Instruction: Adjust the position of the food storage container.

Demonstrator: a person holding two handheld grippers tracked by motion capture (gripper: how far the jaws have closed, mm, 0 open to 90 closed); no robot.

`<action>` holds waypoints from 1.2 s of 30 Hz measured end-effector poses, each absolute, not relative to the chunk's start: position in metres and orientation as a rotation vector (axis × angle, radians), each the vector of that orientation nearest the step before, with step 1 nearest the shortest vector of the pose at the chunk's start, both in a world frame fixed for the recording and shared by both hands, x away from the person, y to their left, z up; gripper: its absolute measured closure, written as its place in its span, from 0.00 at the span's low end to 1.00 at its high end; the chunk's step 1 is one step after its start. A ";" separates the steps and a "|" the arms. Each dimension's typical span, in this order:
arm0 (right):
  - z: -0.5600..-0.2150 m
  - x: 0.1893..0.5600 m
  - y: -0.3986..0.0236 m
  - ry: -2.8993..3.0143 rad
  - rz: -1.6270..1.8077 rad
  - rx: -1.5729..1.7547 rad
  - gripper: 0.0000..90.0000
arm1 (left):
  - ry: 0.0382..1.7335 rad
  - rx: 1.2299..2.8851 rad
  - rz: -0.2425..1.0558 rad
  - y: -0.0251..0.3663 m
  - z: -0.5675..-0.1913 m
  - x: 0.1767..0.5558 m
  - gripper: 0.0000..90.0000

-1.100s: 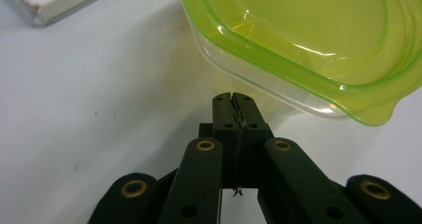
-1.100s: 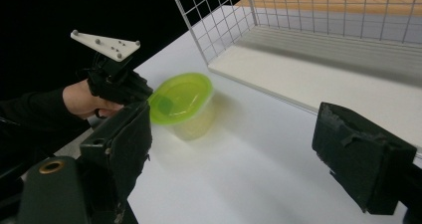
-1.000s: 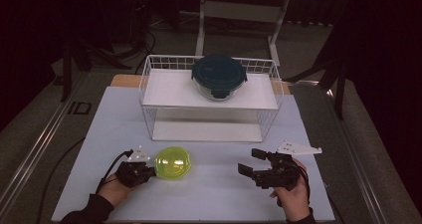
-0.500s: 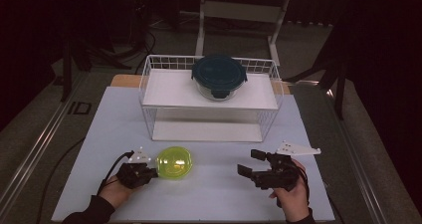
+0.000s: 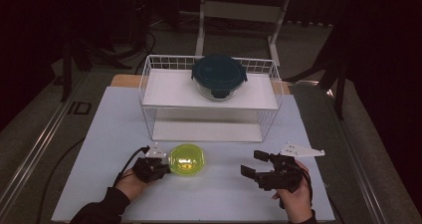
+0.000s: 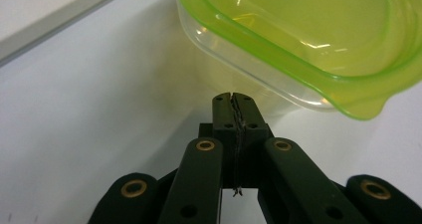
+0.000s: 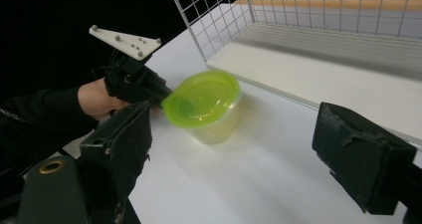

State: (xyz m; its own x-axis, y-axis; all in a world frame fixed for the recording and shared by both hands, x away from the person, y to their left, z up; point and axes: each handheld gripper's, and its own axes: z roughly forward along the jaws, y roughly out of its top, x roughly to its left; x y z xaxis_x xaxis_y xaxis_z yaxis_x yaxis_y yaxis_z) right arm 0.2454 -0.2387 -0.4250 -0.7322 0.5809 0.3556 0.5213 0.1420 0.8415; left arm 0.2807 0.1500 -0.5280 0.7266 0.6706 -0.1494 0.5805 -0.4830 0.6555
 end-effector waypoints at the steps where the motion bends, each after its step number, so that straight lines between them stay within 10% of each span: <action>1: -0.425 0.245 -0.239 2.333 1.680 1.128 0.17 | 0.942 2.217 0.159 0.148 -0.528 0.282 0.98; 36: -0.431 0.246 -0.240 2.337 1.678 1.138 0.17 | 0.839 2.235 0.126 0.084 -0.527 0.305 0.98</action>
